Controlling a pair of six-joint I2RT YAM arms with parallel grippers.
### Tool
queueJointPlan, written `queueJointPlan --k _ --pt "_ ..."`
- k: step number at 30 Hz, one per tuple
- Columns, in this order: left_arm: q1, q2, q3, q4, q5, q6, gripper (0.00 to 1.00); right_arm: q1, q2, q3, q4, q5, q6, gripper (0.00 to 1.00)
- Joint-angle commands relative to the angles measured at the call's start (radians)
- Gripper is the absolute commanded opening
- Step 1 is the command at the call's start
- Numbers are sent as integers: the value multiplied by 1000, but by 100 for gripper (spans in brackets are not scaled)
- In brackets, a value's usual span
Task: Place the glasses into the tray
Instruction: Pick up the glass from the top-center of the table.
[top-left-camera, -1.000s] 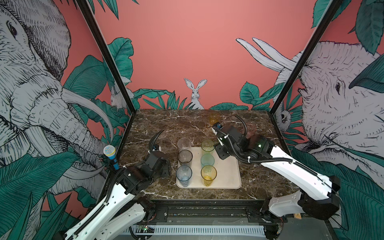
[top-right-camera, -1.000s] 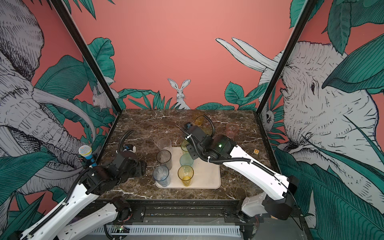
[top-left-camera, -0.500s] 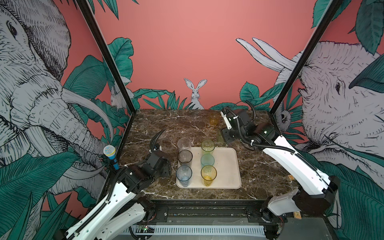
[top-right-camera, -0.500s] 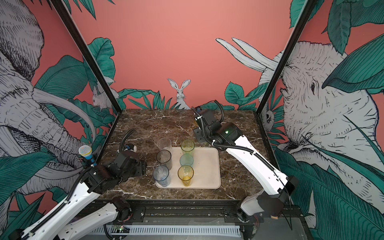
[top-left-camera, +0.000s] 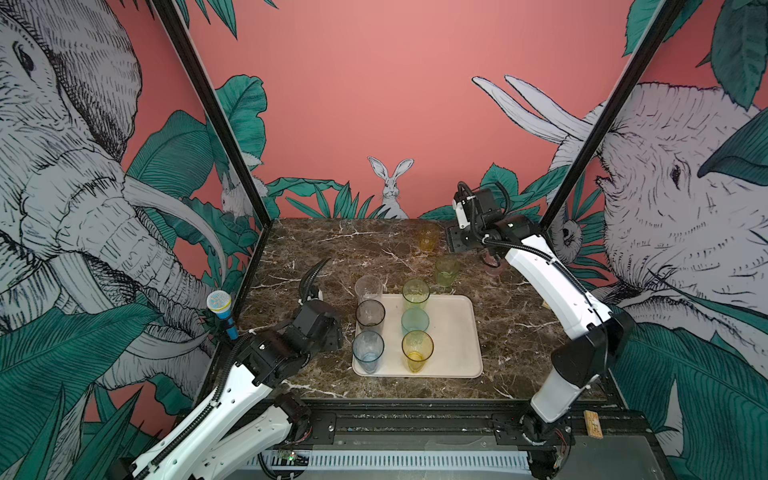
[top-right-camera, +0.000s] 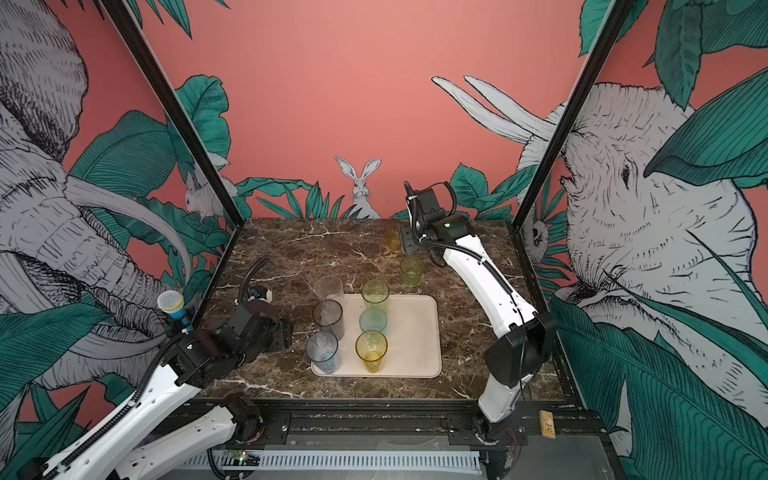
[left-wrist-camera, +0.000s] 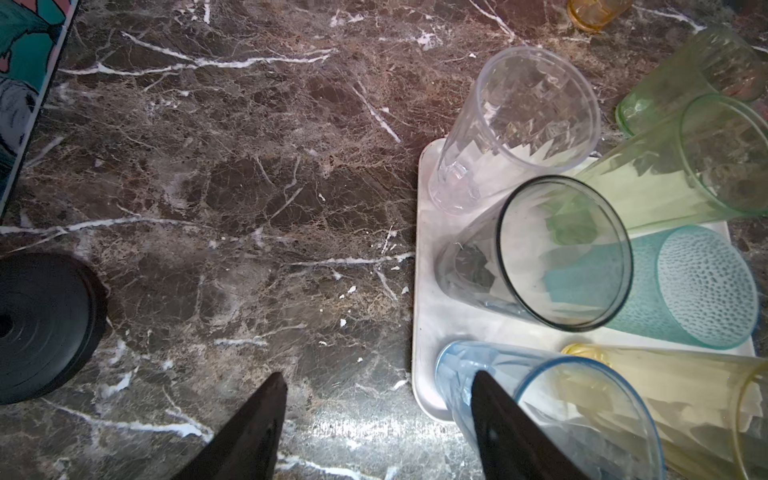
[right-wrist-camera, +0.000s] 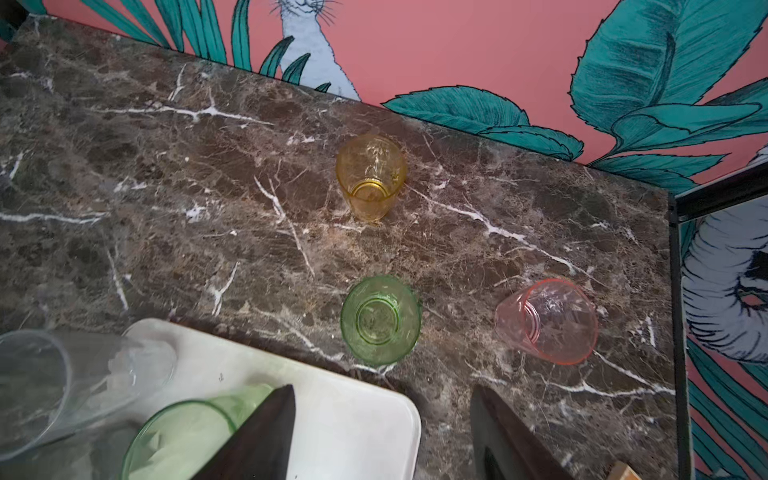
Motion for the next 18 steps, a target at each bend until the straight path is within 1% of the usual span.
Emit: queueJointPlan --k 1,6,11,15,18 --pt "3 -22 26 -35 -88 -21 70 -43 62 61 39 -85 28 69" --pt "3 -40 25 -102 -198 -27 70 -90 203 175 -3 -135 45 69" --pt "3 -57 23 -149 -269 -29 71 -107 309 257 -11 -160 64 69" --pt "3 -99 5 -147 -295 -29 76 -116 405 350 -28 -162 74 69" --pt "3 -141 -17 -132 -292 -32 81 -121 485 451 -83 -169 85 69"
